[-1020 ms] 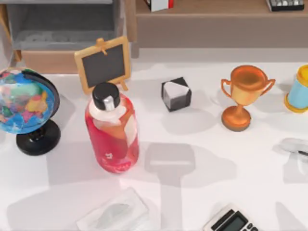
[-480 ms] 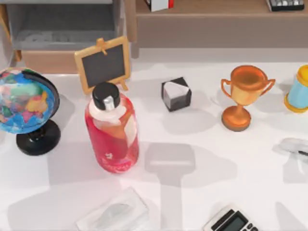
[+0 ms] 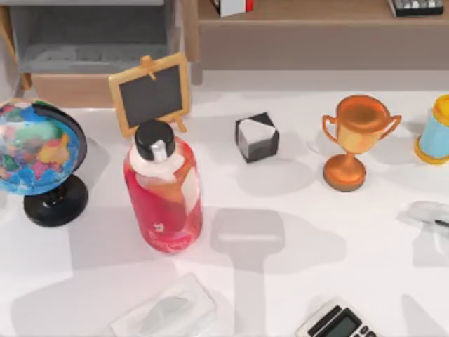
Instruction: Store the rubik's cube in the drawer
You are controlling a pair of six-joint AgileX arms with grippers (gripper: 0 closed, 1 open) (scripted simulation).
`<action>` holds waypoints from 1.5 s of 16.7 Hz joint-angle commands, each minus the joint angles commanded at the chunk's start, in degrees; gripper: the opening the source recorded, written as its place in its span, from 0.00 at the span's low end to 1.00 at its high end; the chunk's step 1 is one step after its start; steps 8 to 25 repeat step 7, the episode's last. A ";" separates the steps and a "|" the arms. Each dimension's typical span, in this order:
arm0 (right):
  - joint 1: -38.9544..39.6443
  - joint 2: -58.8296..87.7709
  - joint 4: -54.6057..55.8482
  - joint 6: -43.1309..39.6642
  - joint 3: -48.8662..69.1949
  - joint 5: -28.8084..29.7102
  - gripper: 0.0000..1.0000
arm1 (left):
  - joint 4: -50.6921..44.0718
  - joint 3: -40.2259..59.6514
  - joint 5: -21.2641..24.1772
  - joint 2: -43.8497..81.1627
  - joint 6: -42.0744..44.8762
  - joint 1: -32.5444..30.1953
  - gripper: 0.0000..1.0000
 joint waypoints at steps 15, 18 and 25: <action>0.00 0.00 0.00 0.00 0.00 0.00 1.00 | 0.00 0.00 0.00 0.00 0.00 0.00 1.00; 0.00 0.00 0.00 0.00 0.00 0.00 1.00 | 0.00 0.00 0.00 0.00 0.00 0.00 1.00; 0.00 0.00 0.00 0.00 0.00 0.00 1.00 | 0.00 0.00 0.00 0.00 0.00 0.00 1.00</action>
